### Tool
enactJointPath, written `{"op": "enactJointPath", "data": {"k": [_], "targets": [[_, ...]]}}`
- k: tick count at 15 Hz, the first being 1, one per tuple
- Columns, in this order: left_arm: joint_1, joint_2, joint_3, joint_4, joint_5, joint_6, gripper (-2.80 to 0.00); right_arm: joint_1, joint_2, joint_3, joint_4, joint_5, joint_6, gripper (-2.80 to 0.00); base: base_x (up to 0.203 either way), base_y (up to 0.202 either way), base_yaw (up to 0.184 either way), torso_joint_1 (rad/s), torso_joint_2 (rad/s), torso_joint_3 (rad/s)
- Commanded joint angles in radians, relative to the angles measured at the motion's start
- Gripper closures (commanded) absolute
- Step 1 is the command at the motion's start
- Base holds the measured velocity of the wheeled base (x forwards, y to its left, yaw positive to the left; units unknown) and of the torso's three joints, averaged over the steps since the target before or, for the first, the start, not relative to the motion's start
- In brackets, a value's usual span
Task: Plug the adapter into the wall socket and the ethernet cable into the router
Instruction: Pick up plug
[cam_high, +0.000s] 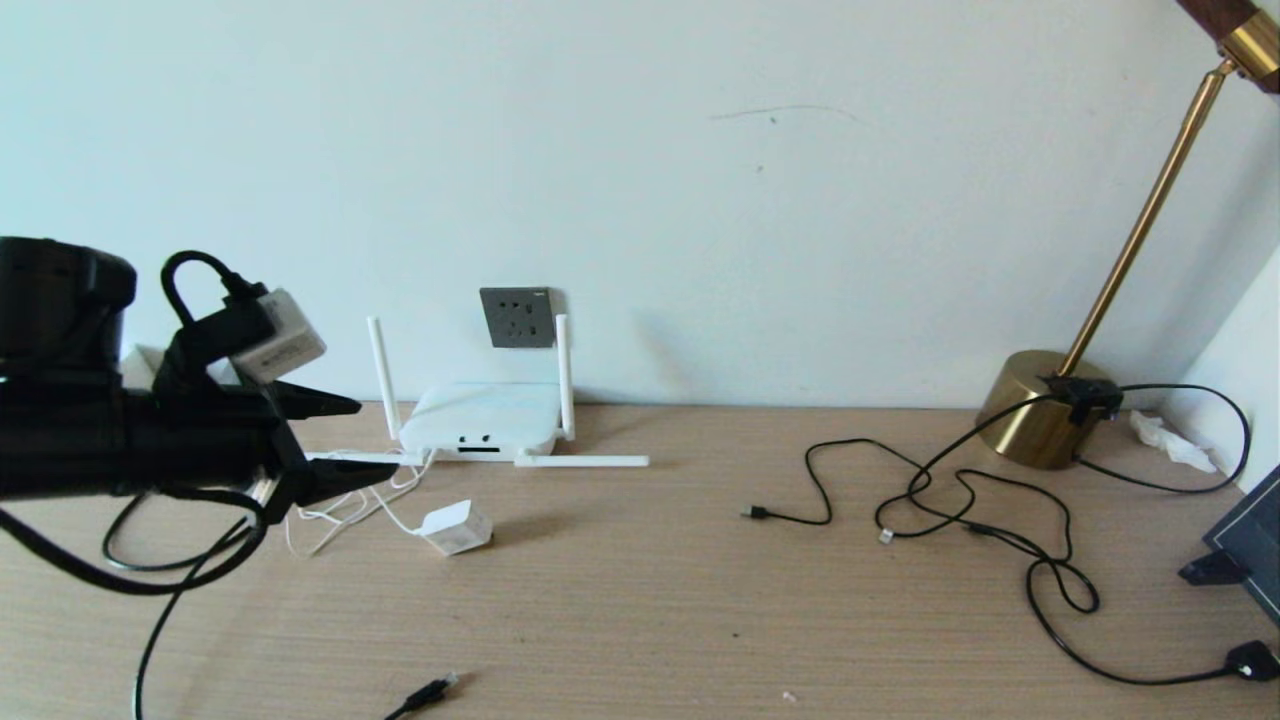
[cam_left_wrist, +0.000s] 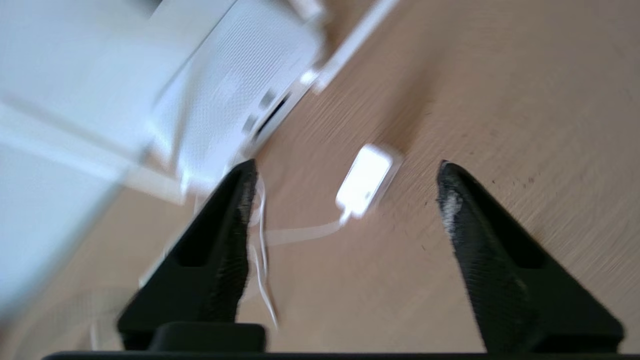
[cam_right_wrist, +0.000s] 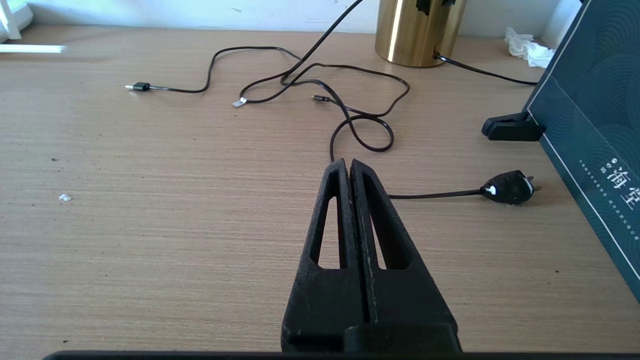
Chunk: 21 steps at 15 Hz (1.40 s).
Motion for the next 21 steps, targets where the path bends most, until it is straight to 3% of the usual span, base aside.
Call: {"op": "enactJointPath", "data": {"k": [1,3,4,6,9,13,15,21], "targets": [[0.021,0.079,-0.013,0.002,-0.11,0.162,-2.8,0.0,0.0,0.0,-0.001,0.0,0.0,0.0,0.0,0.0,0.0,0.0,0.0,0.0],[0.047,0.128,-0.023,0.024,-0.193,0.367,-2.8,0.0,0.0,0.0,-0.001,0.001,0.0,0.0,0.0,0.0,0.0,0.0,0.0,0.0],[0.054,0.154,-0.028,0.063,-0.206,0.436,-2.8,0.0,0.0,0.0,-0.001,0.001,0.0,0.0,0.0,0.0,0.0,0.0,0.0,0.0],[0.057,0.205,-0.053,0.128,-0.21,0.504,-2.8,0.0,0.0,0.0,-0.001,0.0,0.0,0.0,0.0,0.0,0.0,0.0,0.0,0.0],[0.056,0.293,-0.141,0.145,-0.206,0.525,-2.8,0.0,0.0,0.0,0.001,0.001,0.0,0.0,0.0,0.0,0.0,0.0,0.0,0.0],[0.036,0.343,-0.242,0.348,-0.203,0.533,-2.8,0.0,0.0,0.0,0.0,0.0,0.0,0.0,0.0,0.0,0.0,0.0,0.0,0.0],[0.011,0.373,-0.275,0.411,-0.168,0.541,-2.8,0.0,0.0,0.0,-0.001,-0.001,0.0,0.0,0.0,0.0,0.0,0.0,0.0,0.0],[-0.012,0.48,-0.325,0.422,-0.126,0.591,-2.8,0.0,0.0,0.0,-0.001,-0.001,0.0,0.0,0.0,0.0,0.0,0.0,0.0,0.0]]}}
